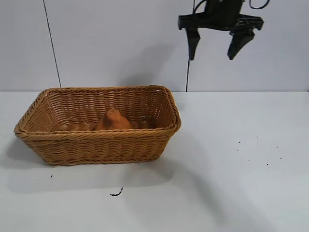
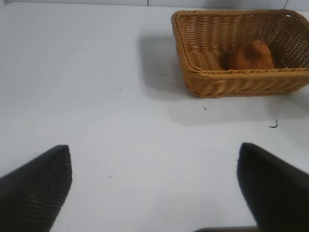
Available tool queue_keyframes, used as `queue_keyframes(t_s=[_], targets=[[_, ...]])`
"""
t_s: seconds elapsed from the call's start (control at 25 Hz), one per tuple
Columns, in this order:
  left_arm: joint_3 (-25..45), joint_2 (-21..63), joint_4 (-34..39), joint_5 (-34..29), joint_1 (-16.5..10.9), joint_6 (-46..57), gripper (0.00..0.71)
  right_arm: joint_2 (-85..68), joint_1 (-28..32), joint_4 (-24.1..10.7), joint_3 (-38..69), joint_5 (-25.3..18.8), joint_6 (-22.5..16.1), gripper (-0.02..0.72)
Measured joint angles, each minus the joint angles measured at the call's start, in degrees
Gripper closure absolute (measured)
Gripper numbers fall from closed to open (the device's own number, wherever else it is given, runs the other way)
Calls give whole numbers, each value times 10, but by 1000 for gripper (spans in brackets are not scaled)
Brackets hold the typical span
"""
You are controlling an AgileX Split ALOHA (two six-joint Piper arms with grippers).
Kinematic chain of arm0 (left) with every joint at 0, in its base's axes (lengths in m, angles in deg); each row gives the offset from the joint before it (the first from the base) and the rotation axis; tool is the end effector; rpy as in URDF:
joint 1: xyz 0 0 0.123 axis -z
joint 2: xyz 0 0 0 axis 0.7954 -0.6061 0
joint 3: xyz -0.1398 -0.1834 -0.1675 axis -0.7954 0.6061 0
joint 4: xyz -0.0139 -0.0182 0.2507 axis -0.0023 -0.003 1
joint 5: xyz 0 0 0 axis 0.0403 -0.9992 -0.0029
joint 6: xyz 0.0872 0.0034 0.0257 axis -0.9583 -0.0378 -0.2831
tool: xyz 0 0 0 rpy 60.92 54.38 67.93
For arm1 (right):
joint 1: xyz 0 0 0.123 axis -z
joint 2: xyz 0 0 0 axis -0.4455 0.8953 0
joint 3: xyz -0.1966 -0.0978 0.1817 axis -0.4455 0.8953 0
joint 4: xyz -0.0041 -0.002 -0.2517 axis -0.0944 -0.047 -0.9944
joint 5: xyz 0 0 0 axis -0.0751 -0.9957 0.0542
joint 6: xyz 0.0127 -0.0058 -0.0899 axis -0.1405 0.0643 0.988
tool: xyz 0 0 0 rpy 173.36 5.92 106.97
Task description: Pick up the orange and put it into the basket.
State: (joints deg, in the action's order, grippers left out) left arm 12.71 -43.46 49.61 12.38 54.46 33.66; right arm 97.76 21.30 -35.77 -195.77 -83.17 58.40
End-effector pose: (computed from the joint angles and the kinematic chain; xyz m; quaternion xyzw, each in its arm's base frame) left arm -0.0063 -0.0009 0.2769 0.0002 0.8538 -0.0229 0.5200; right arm 0.4927 0.0373 0.2627 0.0364 0.9796 -0.0156 0.1972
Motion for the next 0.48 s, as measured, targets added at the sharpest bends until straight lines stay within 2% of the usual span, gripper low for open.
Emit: queue_keyframes(t_s=[0.2,0.48], targets=[[0,0,0,0,0,0,44,-37,10,3,84,1,12,90],[0,0,0,0,0,0,44,-162,-3,18,303,1,16,90]])
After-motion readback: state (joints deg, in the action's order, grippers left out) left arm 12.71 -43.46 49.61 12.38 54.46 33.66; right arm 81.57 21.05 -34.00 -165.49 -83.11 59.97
